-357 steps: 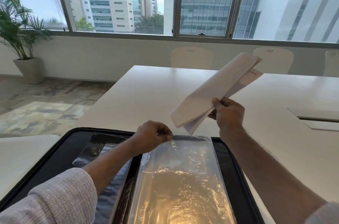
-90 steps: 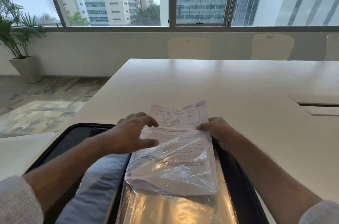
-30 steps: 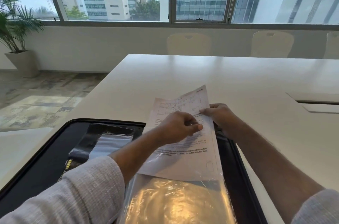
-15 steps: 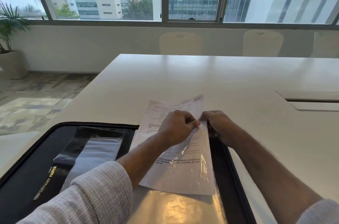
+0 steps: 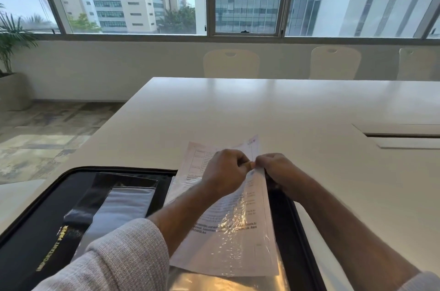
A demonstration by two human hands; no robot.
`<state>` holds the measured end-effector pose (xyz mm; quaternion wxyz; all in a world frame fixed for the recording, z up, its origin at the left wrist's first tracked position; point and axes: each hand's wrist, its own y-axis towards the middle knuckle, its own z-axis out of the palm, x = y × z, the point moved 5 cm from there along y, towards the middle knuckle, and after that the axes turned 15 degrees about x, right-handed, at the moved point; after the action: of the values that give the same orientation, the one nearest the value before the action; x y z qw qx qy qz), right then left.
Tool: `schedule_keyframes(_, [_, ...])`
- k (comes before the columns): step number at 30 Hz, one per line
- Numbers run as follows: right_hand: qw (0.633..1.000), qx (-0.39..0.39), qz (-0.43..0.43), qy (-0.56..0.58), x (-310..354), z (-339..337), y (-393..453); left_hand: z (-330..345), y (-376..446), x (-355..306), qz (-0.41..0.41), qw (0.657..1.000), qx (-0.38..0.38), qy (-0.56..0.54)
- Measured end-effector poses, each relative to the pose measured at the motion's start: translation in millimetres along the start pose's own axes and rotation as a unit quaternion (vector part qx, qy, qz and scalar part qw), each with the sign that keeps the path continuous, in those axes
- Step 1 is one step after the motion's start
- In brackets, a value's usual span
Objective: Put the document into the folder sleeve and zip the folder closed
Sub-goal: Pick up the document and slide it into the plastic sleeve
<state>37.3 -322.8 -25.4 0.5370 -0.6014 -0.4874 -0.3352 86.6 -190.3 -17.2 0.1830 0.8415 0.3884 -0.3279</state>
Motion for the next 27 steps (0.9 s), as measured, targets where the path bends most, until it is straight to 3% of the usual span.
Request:
schedule_keyframes(7, [0.995, -0.025, 0.014, 0.093, -3.3, -8.4, 0.4, 9.2, -0.7, 0.7, -0.005, 0.998, 0.048, -0.032])
schedule_keyframes(10, [0.995, -0.053, 0.011, 0.081, -4.7, -9.3, 2.5, 8.4, -2.8, 1.6, -0.008, 0.998, 0.043, -0.045])
schedule_keyframes(17, [0.997, 0.074, 0.022, 0.021, -7.4, -7.0, -3.5, 2.3, -1.5, 1.6, -0.006, 0.999, 0.004, -0.049])
schedule_keyframes(24, [0.997, -0.002, 0.014, 0.080, -10.6, -9.0, 3.0, 6.6, -0.3, 3.4, -0.004, 0.997, 0.037, -0.061])
schedule_keyframes(27, [0.998, 0.011, 0.011, 0.060, -10.5, -9.7, 1.2, 2.6, -0.1, 4.0, -0.001, 0.999, 0.017, -0.047])
